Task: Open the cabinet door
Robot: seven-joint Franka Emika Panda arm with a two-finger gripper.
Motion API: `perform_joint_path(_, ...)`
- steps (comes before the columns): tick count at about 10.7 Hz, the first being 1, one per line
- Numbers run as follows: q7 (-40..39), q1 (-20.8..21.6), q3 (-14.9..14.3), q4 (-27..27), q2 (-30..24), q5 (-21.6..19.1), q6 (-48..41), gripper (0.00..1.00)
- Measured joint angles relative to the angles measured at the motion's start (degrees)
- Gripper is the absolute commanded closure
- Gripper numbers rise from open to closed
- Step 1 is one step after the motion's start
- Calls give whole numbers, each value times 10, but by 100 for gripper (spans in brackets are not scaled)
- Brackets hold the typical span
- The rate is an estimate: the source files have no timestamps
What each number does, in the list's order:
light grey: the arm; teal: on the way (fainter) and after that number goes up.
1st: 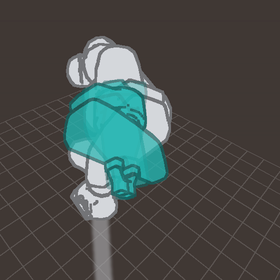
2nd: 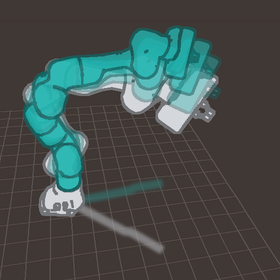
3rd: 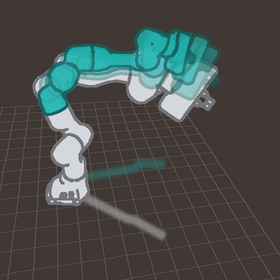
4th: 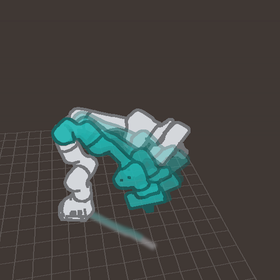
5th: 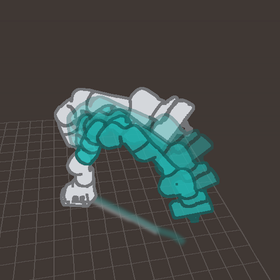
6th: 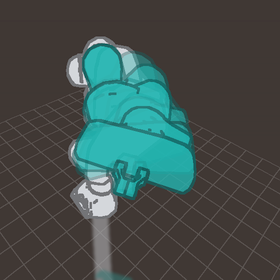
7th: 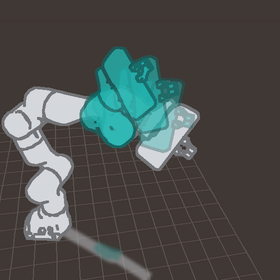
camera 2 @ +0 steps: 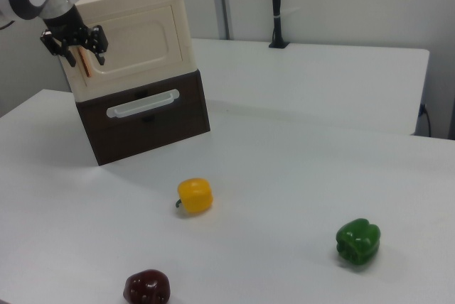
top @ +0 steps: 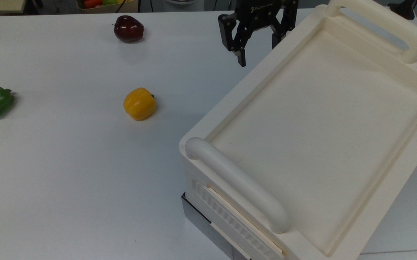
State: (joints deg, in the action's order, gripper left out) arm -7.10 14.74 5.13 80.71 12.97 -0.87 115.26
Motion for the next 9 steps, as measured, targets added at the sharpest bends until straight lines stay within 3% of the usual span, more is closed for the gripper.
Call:
perform_joint_path(1, 4, 5, 5, 0, 2, 8, 6, 30)
perform_joint_path(3, 11, 13, 8, 0, 10, 15, 36, 64)
perform_joint_path(6, 11, 16, 9, 0, 16, 23, 47, 75)
perform_joint_path(9, 11, 21, 9, 0, 18, 26, 50, 100)
